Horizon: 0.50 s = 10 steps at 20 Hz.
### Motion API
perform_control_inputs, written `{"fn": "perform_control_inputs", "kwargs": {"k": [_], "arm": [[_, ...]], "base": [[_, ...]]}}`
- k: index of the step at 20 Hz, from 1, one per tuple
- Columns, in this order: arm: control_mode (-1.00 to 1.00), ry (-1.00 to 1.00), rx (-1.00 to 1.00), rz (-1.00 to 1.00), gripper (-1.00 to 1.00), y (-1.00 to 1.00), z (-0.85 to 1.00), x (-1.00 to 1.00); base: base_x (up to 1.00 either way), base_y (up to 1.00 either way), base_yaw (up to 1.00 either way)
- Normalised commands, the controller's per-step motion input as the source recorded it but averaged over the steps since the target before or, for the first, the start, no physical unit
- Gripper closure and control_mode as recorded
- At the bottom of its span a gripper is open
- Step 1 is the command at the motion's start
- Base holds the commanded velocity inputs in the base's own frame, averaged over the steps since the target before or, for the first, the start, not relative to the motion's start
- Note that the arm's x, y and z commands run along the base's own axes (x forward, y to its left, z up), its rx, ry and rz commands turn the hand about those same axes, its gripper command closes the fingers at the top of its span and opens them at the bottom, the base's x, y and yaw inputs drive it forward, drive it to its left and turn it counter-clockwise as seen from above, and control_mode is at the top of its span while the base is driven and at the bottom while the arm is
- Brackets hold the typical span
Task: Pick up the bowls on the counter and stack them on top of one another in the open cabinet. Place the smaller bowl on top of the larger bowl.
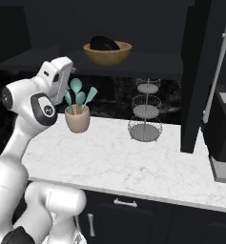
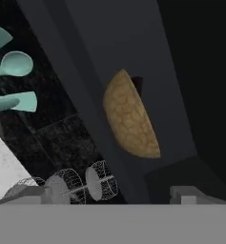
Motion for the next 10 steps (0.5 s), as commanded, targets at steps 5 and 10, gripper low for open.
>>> {"fn": "perform_control_inputs", "kwargs": {"k": [5,10], "arm": [[-1.0,0.01,-0.08,-0.01,-1.0,-0.68,-1.0,-0.98],[-1.0,0.1,0.12,-0.19,-1.0,-1.0,-0.94,-0.11]], "base": [[0.0,0.0,0.0],[0.0,0.0,0.0]]}}
